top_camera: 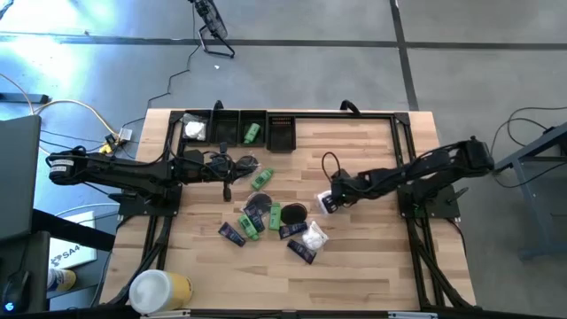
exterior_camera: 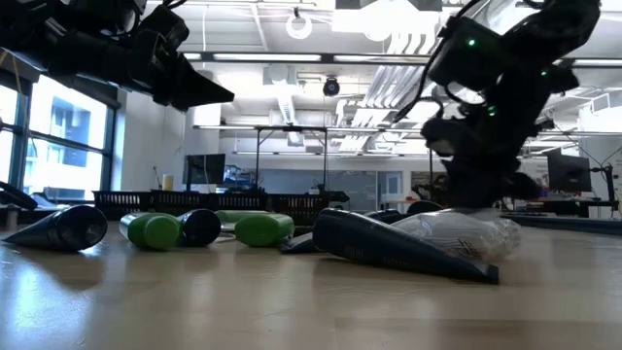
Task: Pick & Place Travel size toiletries
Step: Put the cotton pack into the left black bin
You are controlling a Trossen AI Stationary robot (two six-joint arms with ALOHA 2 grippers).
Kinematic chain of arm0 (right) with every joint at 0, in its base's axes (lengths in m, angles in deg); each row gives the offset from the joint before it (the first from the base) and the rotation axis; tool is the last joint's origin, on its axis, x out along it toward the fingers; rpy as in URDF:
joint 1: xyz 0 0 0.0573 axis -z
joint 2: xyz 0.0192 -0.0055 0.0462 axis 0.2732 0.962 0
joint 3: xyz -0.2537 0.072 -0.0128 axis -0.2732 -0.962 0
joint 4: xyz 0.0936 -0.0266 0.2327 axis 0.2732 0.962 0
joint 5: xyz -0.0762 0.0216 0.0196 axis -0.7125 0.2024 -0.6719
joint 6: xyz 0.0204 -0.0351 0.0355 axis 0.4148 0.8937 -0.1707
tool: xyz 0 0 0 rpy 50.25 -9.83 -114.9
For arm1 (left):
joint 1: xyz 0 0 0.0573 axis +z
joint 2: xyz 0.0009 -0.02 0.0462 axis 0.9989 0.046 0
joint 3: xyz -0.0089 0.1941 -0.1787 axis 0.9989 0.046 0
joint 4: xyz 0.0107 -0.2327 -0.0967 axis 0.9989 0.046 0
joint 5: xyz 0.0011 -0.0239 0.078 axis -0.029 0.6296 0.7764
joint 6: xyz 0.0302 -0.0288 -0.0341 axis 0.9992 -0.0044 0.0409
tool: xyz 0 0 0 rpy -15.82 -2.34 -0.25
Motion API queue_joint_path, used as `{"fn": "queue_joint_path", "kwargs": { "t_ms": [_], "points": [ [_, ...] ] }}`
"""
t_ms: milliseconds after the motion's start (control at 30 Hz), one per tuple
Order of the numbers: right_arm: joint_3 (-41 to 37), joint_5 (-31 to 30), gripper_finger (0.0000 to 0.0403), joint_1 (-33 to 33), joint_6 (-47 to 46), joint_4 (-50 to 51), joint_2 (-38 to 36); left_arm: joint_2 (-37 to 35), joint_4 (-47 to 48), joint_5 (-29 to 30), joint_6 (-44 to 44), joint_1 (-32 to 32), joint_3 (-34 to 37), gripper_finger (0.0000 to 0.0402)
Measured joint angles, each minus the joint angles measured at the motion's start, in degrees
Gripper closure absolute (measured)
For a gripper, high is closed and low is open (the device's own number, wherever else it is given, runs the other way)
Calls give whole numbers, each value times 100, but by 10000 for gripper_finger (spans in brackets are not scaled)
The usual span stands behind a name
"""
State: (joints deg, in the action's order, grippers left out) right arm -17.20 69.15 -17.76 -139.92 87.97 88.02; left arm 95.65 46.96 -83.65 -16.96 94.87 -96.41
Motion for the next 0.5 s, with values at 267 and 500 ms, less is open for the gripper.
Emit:
{"fn": "queue_joint_path", "kwargs": {
  "t_ms": [267,500],
  "points": [
    [-13,77,400,272,650,-1182,232,1,-2,-4,-2,0,1,399],
    [-13,63,400,440,837,-1319,229,1,1,-7,-2,0,1,399]
  ]
}}
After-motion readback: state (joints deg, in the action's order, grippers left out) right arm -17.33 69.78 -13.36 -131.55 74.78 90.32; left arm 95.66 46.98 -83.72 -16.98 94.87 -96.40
